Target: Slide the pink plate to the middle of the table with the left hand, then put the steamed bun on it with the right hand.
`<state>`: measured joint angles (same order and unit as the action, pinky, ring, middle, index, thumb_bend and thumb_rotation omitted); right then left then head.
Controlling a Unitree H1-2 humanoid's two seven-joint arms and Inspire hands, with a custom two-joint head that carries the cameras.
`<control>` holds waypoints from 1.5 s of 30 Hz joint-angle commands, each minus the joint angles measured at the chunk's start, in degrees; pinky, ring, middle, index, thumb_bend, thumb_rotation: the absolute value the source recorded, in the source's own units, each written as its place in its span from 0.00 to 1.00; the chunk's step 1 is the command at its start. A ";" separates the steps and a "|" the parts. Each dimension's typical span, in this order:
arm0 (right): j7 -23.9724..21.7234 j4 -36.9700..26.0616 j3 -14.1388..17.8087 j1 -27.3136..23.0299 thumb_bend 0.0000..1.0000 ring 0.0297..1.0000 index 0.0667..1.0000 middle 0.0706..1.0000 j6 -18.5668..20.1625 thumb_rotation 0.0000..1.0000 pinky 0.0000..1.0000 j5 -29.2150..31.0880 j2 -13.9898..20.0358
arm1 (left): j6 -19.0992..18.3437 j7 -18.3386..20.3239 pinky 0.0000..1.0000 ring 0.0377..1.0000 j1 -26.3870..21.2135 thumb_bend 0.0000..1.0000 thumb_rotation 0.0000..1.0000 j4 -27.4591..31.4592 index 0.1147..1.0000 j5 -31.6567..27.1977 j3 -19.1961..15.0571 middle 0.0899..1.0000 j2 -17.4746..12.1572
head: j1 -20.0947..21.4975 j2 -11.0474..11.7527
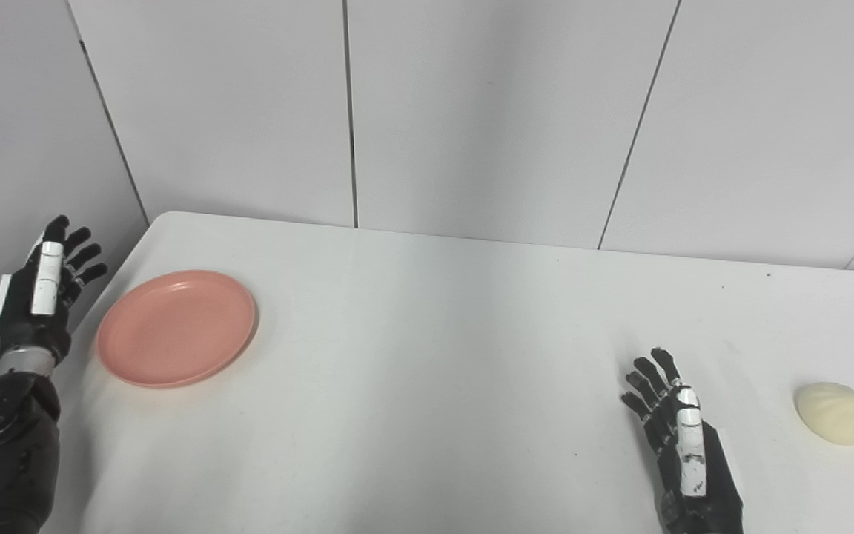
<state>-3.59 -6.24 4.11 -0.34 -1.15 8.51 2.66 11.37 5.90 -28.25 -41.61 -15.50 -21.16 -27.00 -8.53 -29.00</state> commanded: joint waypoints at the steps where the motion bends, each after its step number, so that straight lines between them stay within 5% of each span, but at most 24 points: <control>1: -0.12 -0.73 0.00 0.42 0.72 0.89 0.93 0.90 -0.68 1.00 0.88 0.24 0.04 | 3.49 0.15 0.81 0.85 -2.28 0.95 0.82 0.20 0.88 0.58 0.05 0.89 -2.58 | -0.08 -0.09; 15: -0.09 -1.92 0.00 0.82 0.72 0.89 0.93 0.90 0.49 1.00 0.87 0.36 0.20 | 7.92 -0.29 0.87 0.91 -2.83 0.99 0.81 -8.01 0.94 1.56 1.78 0.92 -1.31 | 0.42 -0.99; 21: -0.09 -1.83 -0.22 0.79 0.72 0.89 0.93 0.90 0.50 1.00 0.87 0.16 0.20 | 9.35 0.24 0.80 0.87 -3.32 1.00 0.82 -9.21 0.93 1.59 3.10 0.92 0.45 | 0.73 -1.06; 45: 0.89 -2.11 -0.99 0.49 0.72 0.87 0.93 0.89 1.31 1.00 0.84 -0.06 -0.43 | 4.16 3.26 0.79 0.89 -1.56 0.97 0.79 0.77 0.92 0.02 6.03 0.90 6.21 | 1.51 -1.09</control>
<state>-2.53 -7.06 3.24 0.37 0.24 8.18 2.54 14.90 8.42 -28.91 -42.69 -15.80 -15.47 -20.01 -6.94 -30.06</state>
